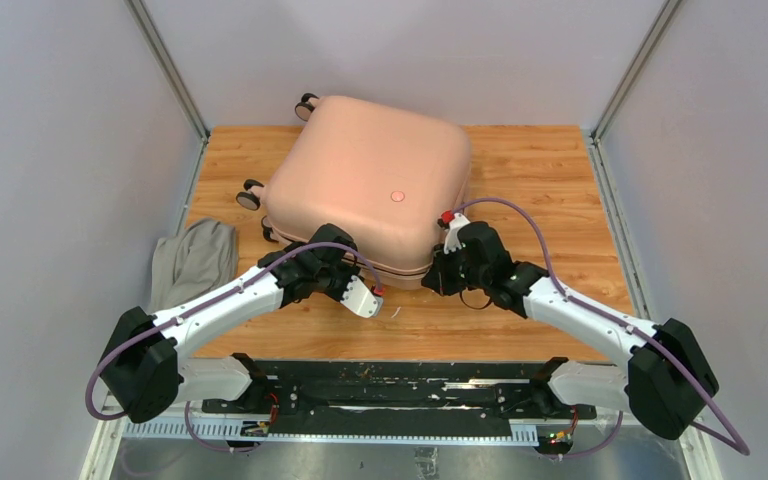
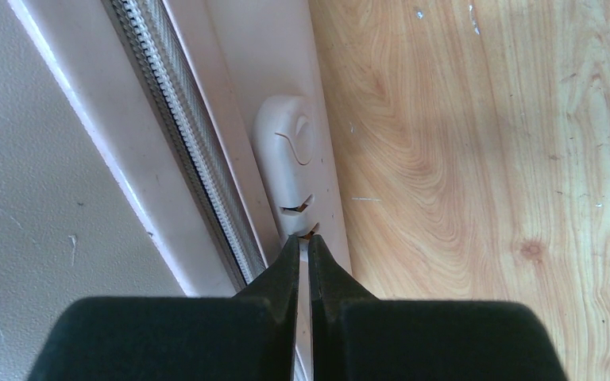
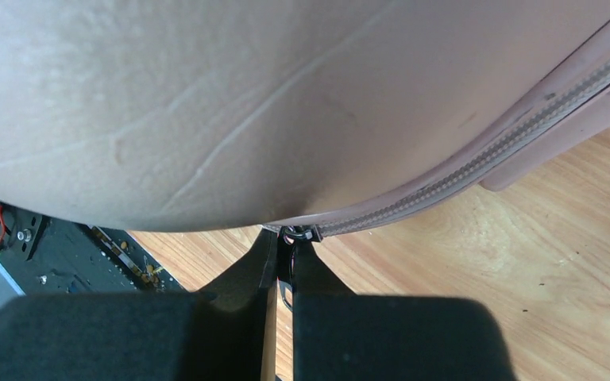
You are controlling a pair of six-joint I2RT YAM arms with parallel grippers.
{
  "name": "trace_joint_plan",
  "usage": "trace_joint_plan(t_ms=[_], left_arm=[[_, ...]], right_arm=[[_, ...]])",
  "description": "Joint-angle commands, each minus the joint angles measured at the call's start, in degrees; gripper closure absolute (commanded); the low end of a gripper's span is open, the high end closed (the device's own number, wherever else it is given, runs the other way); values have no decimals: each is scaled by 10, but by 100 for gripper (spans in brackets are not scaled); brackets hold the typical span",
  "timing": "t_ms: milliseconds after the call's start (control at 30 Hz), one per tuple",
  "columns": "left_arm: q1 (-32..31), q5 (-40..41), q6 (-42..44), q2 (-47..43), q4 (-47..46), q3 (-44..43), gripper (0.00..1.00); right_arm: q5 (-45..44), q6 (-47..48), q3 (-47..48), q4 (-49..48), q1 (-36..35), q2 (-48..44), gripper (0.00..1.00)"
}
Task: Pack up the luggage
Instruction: Zip the luggage at the center of the board.
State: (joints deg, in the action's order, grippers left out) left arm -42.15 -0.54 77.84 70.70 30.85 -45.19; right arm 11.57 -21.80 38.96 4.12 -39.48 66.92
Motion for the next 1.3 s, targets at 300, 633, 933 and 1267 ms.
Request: trace_joint_plan(t_ms=[300, 633, 933, 1267], left_arm=[[-10, -64, 4, 17, -19, 36, 100], [-11, -98, 16, 75, -69, 10, 100], [-18, -121, -3, 86, -17, -45, 100], [132, -117, -56, -14, 192, -163, 26]], right_arm=[[136, 2, 21, -80, 29, -2, 100], [186, -47, 28, -159, -35, 26, 100], [119, -108, -25, -206, -11, -15, 100], [100, -135, -51, -215, 14, -25, 100]])
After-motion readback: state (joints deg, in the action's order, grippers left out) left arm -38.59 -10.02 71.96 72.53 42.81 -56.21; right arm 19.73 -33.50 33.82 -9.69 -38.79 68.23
